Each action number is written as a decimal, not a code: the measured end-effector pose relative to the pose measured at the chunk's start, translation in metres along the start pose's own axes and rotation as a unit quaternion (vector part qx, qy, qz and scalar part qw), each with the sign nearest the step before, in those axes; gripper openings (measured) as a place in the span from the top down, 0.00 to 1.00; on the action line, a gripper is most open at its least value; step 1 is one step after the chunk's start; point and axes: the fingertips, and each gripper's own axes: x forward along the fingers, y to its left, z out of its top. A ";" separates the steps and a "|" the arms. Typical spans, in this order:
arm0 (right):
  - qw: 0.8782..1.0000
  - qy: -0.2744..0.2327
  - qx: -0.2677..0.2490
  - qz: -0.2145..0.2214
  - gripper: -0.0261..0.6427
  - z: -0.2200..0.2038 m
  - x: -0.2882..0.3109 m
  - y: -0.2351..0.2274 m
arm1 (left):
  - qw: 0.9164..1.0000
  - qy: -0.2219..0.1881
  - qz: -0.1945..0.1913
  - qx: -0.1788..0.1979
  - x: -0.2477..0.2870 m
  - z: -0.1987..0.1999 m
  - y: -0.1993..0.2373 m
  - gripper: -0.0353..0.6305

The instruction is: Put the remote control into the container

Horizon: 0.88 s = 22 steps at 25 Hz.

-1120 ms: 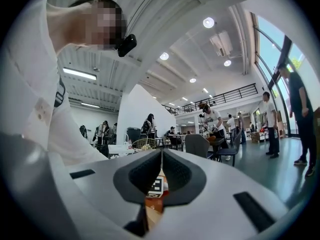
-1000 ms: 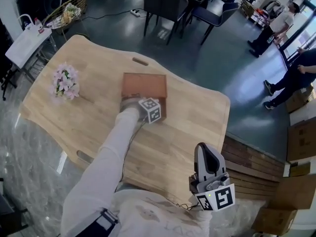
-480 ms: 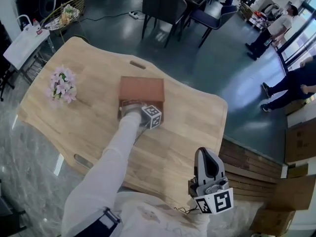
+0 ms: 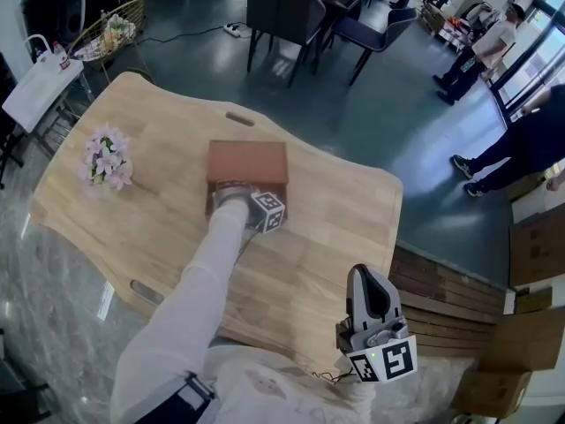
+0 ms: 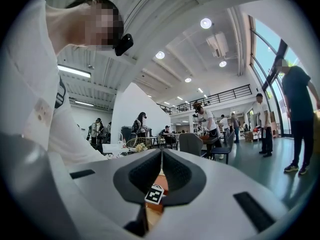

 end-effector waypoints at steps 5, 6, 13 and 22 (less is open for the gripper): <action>1.000 -0.002 0.001 -0.004 0.94 -0.001 -0.003 -0.004 | 1.000 -0.011 0.001 0.012 0.000 0.000 0.001 0.79; 1.000 -0.002 0.002 -0.005 0.93 -0.001 -0.004 -0.005 | 1.000 -0.015 -0.001 0.013 0.000 -0.001 0.000 0.79; 1.000 -0.005 0.007 -0.006 0.93 -0.001 -0.007 -0.008 | 0.998 -0.051 -0.025 0.031 -0.003 0.001 -0.003 0.76; 1.000 -0.002 0.008 -0.008 0.93 -0.004 -0.008 -0.011 | 0.992 -0.086 -0.084 0.035 -0.009 0.002 -0.012 0.71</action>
